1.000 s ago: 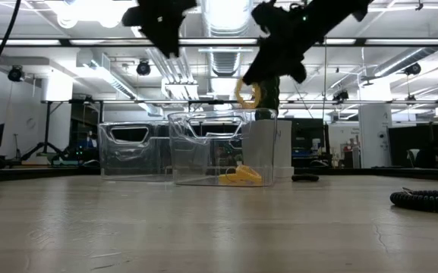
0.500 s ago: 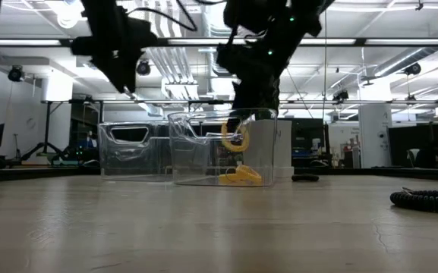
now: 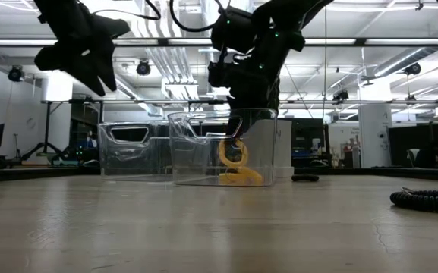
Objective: Sort items
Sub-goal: Put the yellow keychain into the right transparent bin, then put the top right black keychain into the left transparent bin
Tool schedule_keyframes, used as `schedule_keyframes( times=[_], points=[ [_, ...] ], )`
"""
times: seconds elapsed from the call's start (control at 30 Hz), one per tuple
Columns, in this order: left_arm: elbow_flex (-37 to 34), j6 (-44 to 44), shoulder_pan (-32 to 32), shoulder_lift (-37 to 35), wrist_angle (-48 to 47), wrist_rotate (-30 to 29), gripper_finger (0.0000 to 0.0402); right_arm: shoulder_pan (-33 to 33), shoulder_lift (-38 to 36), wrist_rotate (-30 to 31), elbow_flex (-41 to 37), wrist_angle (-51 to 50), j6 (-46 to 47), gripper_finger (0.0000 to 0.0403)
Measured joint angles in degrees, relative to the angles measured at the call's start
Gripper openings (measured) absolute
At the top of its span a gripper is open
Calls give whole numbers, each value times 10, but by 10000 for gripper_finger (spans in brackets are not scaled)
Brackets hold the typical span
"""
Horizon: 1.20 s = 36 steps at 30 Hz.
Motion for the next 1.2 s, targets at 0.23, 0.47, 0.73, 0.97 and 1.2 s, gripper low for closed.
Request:
schedule_keyframes(
  times=[0.23,0.47,0.73,0.97,1.2],
  points=[
    [-1,25,0,-4,5,-4,149,-1,-6,-5,1,1,-13,67],
    [-2,29,0,-4,6,-4,149,-1,-34,-5,1,-15,-17,144],
    [-7,29,0,-4,6,-4,149,0,-120,64,2,-143,31,171],
    [-7,30,-1,-4,6,-4,149,-24,-180,115,-47,-236,132,159],
    [-7,33,-3,-4,6,-4,149,-76,-185,110,-124,-231,238,149]
  ],
)
